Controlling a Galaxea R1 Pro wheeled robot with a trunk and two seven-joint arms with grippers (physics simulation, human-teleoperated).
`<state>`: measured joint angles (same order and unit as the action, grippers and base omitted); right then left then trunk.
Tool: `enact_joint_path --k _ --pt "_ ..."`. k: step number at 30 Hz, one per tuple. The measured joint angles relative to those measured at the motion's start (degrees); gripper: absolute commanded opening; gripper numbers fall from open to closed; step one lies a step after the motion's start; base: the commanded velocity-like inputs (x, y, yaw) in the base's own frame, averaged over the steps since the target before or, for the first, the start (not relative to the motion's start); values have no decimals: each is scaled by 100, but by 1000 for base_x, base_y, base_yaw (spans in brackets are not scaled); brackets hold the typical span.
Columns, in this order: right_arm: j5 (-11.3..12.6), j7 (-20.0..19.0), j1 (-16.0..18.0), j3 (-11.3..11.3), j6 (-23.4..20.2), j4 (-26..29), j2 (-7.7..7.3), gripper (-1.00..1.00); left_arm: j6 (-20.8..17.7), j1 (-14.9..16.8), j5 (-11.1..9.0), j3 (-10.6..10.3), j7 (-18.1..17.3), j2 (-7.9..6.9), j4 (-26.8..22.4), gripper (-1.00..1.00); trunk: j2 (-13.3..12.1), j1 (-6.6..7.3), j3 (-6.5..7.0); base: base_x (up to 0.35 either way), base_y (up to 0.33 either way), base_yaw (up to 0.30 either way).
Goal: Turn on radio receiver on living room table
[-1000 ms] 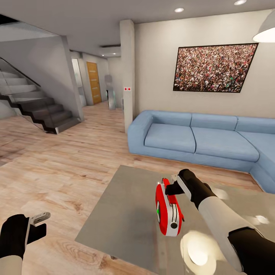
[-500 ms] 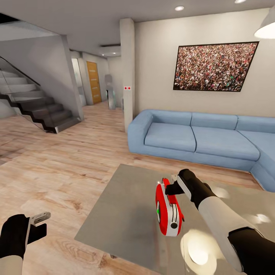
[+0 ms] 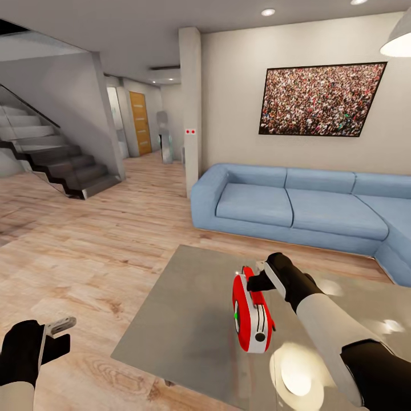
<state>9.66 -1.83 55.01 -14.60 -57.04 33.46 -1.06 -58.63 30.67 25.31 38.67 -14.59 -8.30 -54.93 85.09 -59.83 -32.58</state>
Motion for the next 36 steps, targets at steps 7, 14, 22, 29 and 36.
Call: enact_joint_path --k 7,14,22,29,36 --pt "-2 0 0 0 0 0 0 -100 -1 0 0 0 0 -4 0 -100 0 0 0 0 0 0" --pt "-4 0 -1 0 -2 -3 0 -100 1 0 0 0 0 7 0 -100 160 -88 -72 0 0 0" --pt "-1 0 0 0 -4 -3 0 -100 0 0 0 0 0 -6 0 -100 160 -88 -72 0 0 0" --pt "-1 0 0 0 0 -3 0 -100 -4 0 0 0 0 4 0 -100 160 -88 -72 0 0 0" --pt "-2 0 0 0 0 -3 0 -100 -8 0 0 0 0 4 0 -100 160 -88 -72 0 0 0"
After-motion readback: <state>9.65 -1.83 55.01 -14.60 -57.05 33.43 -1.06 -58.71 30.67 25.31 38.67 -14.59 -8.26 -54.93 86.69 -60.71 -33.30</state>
